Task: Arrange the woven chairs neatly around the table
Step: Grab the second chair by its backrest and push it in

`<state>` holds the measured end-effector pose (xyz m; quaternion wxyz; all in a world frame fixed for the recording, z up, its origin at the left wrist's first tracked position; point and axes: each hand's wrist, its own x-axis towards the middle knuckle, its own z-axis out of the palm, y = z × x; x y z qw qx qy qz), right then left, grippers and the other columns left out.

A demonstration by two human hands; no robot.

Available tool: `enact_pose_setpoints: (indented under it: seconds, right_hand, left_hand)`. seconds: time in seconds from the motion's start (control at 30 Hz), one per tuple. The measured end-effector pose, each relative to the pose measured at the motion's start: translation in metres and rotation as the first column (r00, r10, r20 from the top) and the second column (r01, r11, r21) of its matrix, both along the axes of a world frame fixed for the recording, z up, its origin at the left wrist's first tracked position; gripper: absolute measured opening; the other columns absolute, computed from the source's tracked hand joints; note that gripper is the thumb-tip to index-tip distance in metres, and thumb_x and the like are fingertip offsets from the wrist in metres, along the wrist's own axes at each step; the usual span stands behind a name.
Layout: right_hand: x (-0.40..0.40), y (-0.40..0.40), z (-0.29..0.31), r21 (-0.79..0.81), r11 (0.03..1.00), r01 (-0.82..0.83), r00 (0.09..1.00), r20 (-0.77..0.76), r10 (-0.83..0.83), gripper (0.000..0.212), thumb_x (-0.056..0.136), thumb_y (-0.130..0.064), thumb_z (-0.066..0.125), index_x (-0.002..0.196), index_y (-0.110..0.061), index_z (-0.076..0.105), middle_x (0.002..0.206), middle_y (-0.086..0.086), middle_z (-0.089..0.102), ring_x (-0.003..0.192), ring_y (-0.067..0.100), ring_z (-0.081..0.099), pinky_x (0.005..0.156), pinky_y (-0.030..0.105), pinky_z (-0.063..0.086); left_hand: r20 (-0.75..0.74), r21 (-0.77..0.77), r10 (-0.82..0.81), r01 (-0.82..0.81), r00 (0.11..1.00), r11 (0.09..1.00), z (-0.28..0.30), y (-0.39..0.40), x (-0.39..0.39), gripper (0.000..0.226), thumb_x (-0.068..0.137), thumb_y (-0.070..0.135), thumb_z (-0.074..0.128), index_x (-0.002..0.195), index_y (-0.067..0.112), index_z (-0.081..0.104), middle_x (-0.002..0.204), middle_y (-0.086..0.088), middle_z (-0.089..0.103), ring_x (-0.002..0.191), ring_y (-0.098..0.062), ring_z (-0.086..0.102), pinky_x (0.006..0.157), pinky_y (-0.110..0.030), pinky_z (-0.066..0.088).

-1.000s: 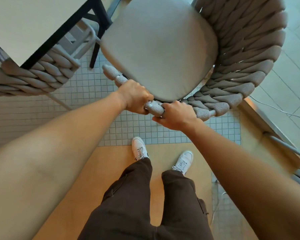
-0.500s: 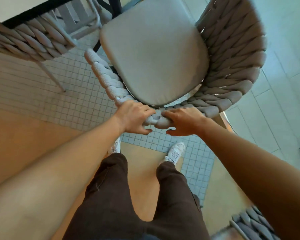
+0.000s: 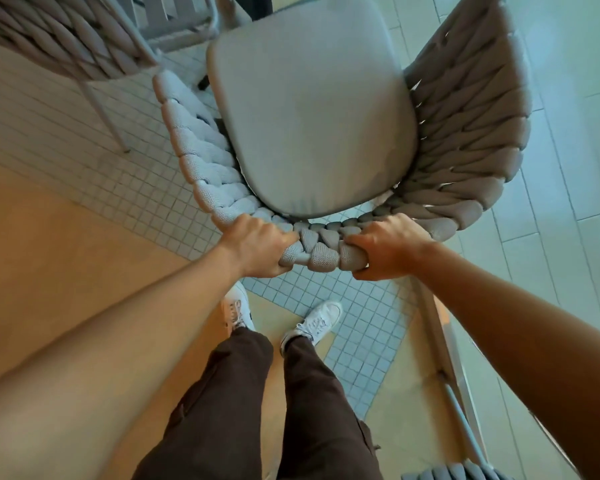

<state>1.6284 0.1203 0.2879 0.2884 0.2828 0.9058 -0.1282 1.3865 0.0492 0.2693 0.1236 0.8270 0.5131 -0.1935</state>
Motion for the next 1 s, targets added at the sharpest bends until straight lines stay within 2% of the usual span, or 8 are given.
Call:
enact_pose_setpoints:
  seconds: [0.2, 0.43, 0.57, 0.67, 0.77, 0.87, 1.0]
  right_hand:
    - [-0.006, 0.011, -0.004, 0.000, 1.000, -0.029, 0.999, -0.032, 0.029, 0.059, 0.079, -0.070, 0.049, 0.124, -0.035, 0.061, 0.103, -0.003, 0.073, 0.090, 0.025, 0.069, 0.075, 0.033, 0.052]
    - [-0.029, 0.029, -0.015, 0.062, 0.998, 0.023, 0.995, -0.094, -0.017, 0.057, 0.074, -0.074, 0.048, 0.114, -0.037, 0.066, 0.097, -0.006, 0.072, 0.085, 0.023, 0.069, 0.069, 0.033, 0.045]
    - [-0.039, 0.040, -0.017, 0.038, 0.999, 0.010, 0.992, -0.125, -0.005, 0.054, 0.075, -0.072, 0.049, 0.114, -0.038, 0.065, 0.098, -0.009, 0.071, 0.085, 0.021, 0.069, 0.071, 0.032, 0.050]
    - [-0.025, 0.063, -0.006, -0.101, 0.995, -0.010, 0.997, -0.075, 0.003, 0.070, 0.071, -0.081, 0.046, 0.130, -0.044, 0.056, 0.110, -0.016, 0.069, 0.093, 0.016, 0.067, 0.078, 0.036, 0.057]
    - [0.002, 0.079, -0.001, -0.103, 0.993, 0.051, 0.999, 0.010, -0.050, 0.087, 0.060, -0.092, 0.040, 0.135, -0.050, 0.052, 0.117, -0.018, 0.067, 0.103, 0.015, 0.065, 0.086, 0.040, 0.057]
    - [0.015, 0.073, -0.007, -0.081, 0.989, 0.125, 0.992, 0.001, -0.126, 0.084, 0.056, -0.091, 0.040, 0.129, -0.051, 0.055, 0.108, -0.014, 0.070, 0.096, 0.017, 0.066, 0.083, 0.037, 0.055]
    - [0.019, 0.064, -0.012, 0.010, 0.984, 0.179, 0.983, -0.047, -0.178, 0.072, 0.055, -0.085, 0.042, 0.116, -0.051, 0.061, 0.095, -0.012, 0.069, 0.089, 0.021, 0.066, 0.073, 0.034, 0.046]
  left_hand:
    - [0.031, -0.002, -0.031, 0.031, 0.999, 1.000, 0.001, 0.009, -0.012, 0.057, 0.089, 0.063, 0.049, 0.136, 0.032, 0.051, 0.107, 0.005, 0.074, 0.096, -0.021, 0.072, 0.079, -0.035, 0.055]
    - [0.014, 0.020, -0.056, 0.056, 0.998, 0.998, 0.003, 0.035, -0.039, 0.061, 0.088, 0.063, 0.047, 0.143, 0.038, 0.045, 0.113, 0.006, 0.074, 0.100, -0.021, 0.071, 0.080, -0.034, 0.054]
    - [0.025, 0.040, -0.061, 0.060, 0.998, 0.997, -0.001, 0.042, -0.053, 0.062, 0.086, 0.065, 0.047, 0.143, 0.039, 0.047, 0.107, 0.005, 0.075, 0.095, -0.021, 0.072, 0.074, -0.032, 0.053]
    - [0.032, 0.054, -0.064, 0.063, 0.997, 0.997, -0.001, 0.043, -0.055, 0.061, 0.085, 0.065, 0.049, 0.141, 0.041, 0.049, 0.104, 0.006, 0.076, 0.092, -0.021, 0.072, 0.073, -0.032, 0.052]
    - [0.028, 0.067, -0.063, 0.061, 0.998, 0.996, -0.002, 0.041, -0.052, 0.060, 0.085, 0.066, 0.050, 0.140, 0.041, 0.051, 0.099, 0.006, 0.077, 0.089, -0.021, 0.072, 0.072, -0.032, 0.053]
    - [0.033, 0.085, -0.080, 0.077, 0.996, 0.993, -0.003, 0.040, -0.047, 0.058, 0.084, 0.065, 0.053, 0.136, 0.040, 0.056, 0.095, 0.005, 0.077, 0.084, -0.021, 0.073, 0.070, -0.033, 0.054]
    - [0.045, 0.090, -0.093, 0.088, 0.995, 0.992, -0.003, 0.040, -0.045, 0.056, 0.081, 0.064, 0.060, 0.132, 0.040, 0.062, 0.085, 0.005, 0.077, 0.074, -0.021, 0.072, 0.064, -0.031, 0.052]
